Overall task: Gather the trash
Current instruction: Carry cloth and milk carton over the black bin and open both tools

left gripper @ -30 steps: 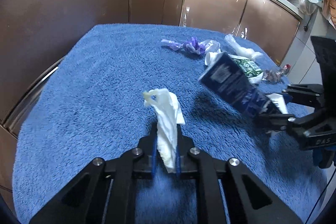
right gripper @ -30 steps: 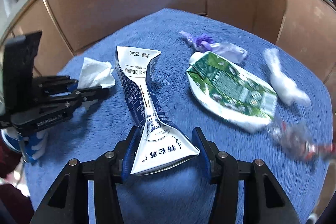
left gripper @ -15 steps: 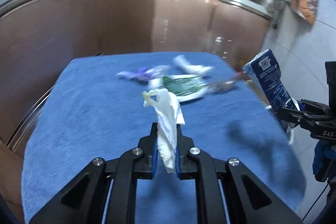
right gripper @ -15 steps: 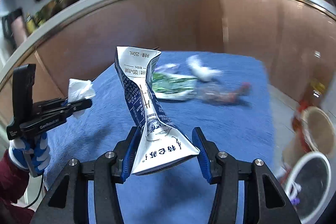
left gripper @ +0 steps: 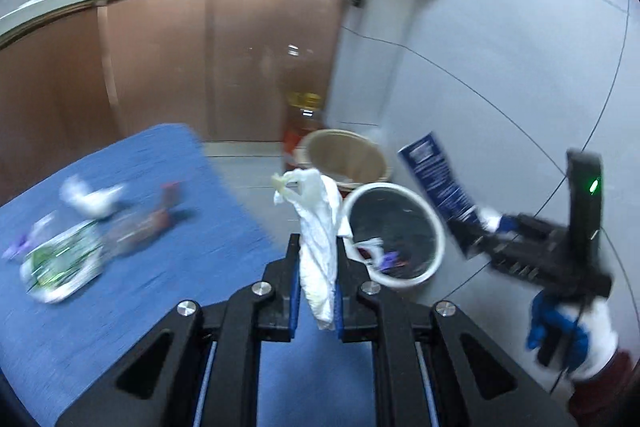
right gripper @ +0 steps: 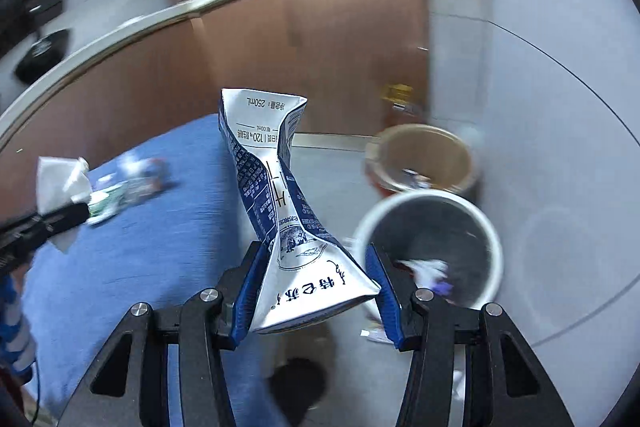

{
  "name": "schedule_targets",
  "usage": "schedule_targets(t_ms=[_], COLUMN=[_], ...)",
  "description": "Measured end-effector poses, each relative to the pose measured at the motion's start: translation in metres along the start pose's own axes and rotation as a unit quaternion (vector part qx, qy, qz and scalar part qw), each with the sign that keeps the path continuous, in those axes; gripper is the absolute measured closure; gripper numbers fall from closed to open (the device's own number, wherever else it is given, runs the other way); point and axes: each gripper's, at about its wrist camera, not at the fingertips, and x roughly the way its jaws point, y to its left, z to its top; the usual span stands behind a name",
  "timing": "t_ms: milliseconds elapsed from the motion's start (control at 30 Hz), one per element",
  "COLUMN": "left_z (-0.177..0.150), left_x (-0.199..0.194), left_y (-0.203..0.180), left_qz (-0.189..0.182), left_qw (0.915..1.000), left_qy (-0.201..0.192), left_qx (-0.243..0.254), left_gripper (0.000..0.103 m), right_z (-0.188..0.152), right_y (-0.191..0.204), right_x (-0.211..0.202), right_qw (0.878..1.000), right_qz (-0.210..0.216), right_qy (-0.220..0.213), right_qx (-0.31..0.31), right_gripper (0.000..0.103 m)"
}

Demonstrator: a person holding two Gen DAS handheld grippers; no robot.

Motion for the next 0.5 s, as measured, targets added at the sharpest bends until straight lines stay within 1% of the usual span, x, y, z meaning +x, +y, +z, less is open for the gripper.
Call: schedule_targets(t_ms=[33,133,233,300,367,467,500], left_z=[0.009,0.029,0.044,0.051,0.057,0.064,0.065], left_x=[0.014,0.062,0.115,0.146,0.176,0.217,0.231], left_y=[-0.008,-0.032,-0.051,-0.059,-0.067,-0.071,-0.072], left_qz=[-0.009,-0.03,-0.042,-0.043,-0.045,-0.062,-0.069], left_qw=[0.9999,0.9989,0.9968,0.9953,0.9938,0.9904,0.9889], left_qy=[0.006,0.032,0.063,0.083,0.099,0.123,0.131], left_qx=[0.004,0.015,0.024,0.025,0.022,0.002,-0.005], left_gripper=[0.091,0.091,0.091,0.091,0.089,0.089,0.085], right_z=[-0.001,-0.008,-0.011,-0.013,-0.014,-0.012,-0.01], right_y=[-0.01,-0.041,-0.065,-0.077,-0.086,-0.102,-0.103], right_x=[0.007,0.027,0.051,0.065,0.078,0.099,0.106], right_qw=[1.0,0.998,0.995,0.992,0.99,0.987,0.986], right_qz=[-0.015,-0.042,-0.067,-0.078,-0.09,-0.106,-0.113], right_qy=[0.003,0.012,0.021,0.029,0.035,0.043,0.046], right_qx=[0.01,0.05,0.076,0.091,0.101,0.115,0.117], right_gripper=[0.054,0.054,0.054,0.054,0.054,0.054,0.053])
